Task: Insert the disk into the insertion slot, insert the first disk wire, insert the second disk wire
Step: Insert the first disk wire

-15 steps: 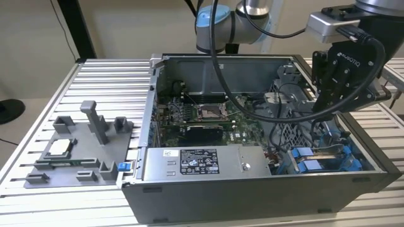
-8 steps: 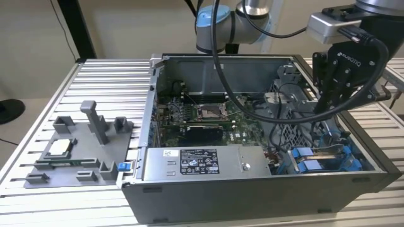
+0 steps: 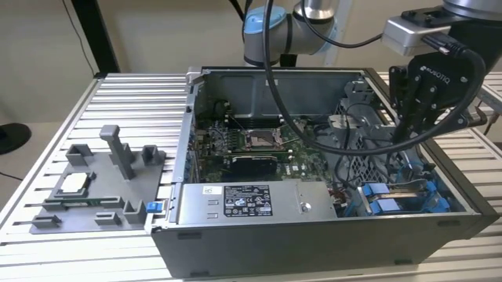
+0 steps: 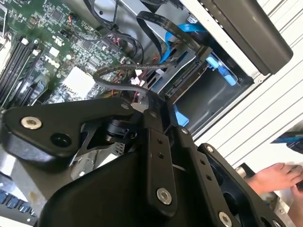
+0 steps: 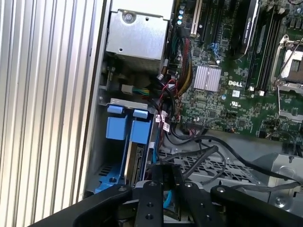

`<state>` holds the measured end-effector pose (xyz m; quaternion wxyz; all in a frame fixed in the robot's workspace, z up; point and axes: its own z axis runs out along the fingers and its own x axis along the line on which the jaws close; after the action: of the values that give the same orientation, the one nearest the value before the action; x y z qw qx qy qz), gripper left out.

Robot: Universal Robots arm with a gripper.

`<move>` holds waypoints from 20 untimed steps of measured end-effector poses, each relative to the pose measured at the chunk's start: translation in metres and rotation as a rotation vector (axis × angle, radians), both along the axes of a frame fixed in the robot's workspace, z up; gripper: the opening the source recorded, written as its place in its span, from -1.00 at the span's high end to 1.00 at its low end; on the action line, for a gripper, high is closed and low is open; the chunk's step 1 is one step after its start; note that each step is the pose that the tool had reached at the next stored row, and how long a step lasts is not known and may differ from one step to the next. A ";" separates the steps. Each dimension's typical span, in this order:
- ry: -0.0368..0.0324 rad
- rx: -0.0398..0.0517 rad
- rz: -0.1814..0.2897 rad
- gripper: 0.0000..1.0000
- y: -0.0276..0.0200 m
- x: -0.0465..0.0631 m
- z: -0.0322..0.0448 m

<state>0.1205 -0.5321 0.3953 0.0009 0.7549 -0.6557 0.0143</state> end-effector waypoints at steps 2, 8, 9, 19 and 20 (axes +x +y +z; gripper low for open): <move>0.0000 -0.0002 0.000 1.00 -0.0039 0.000 0.0000; 0.0000 0.0002 0.000 1.00 -0.0208 0.005 -0.0022; -0.0001 0.0013 0.000 1.00 -0.0226 0.006 -0.0033; -0.0001 0.0121 -0.009 1.00 -0.0296 0.011 -0.0101; -0.0001 0.0123 -0.009 1.00 -0.0296 0.011 -0.0101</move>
<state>0.1317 -0.5616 0.3852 -0.0037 0.7518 -0.6593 0.0103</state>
